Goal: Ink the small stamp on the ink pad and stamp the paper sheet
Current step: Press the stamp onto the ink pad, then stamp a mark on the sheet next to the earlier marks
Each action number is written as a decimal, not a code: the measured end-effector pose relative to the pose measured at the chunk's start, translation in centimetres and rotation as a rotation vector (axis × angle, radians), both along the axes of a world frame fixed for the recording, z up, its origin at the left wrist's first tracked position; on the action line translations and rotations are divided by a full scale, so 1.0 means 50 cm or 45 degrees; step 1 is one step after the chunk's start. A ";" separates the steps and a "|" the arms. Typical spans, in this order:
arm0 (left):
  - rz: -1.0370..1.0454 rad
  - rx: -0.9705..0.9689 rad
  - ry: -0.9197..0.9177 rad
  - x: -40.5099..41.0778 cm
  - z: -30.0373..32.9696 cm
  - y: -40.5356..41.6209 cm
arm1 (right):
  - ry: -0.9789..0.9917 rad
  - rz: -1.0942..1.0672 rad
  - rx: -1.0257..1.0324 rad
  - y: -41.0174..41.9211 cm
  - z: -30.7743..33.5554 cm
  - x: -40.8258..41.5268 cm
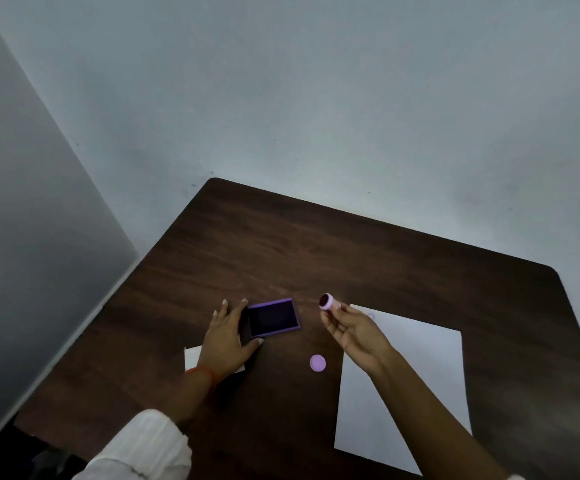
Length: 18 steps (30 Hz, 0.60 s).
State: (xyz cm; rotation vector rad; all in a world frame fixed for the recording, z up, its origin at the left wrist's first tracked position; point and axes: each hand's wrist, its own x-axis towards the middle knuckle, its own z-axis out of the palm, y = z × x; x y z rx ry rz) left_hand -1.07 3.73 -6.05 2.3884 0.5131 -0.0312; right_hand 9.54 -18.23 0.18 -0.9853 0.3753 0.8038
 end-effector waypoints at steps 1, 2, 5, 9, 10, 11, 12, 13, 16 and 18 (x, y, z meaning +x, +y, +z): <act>0.004 -0.004 0.009 -0.001 0.002 -0.001 | 0.057 -0.073 0.070 -0.023 -0.003 -0.006; 0.016 -0.014 0.015 -0.001 0.005 -0.001 | 0.096 -0.142 0.126 -0.045 -0.004 -0.014; 0.108 -0.010 -0.072 0.003 0.018 -0.014 | 0.152 -0.299 0.227 -0.098 -0.009 -0.035; -0.024 0.095 -0.288 0.039 0.039 -0.072 | 0.179 -0.411 0.328 -0.151 -0.009 -0.052; -0.098 0.099 -0.313 0.055 0.043 -0.092 | 0.178 -0.437 0.344 -0.161 -0.008 -0.053; -0.170 0.096 -0.329 0.070 0.047 -0.112 | 0.170 -0.455 0.348 -0.170 -0.008 -0.053; -0.237 0.082 -0.333 0.087 0.051 -0.133 | 0.160 -0.470 0.344 -0.178 -0.009 -0.051; -0.302 0.069 -0.327 0.103 0.053 -0.154 | 0.150 -0.488 0.335 -0.186 -0.012 -0.049; -0.528 0.105 -0.269 0.153 0.050 -0.207 | 0.123 -0.535 0.297 -0.202 -0.015 -0.041; -0.644 0.127 -0.175 0.184 0.045 -0.236 | 0.092 -0.542 0.238 -0.210 -0.020 -0.030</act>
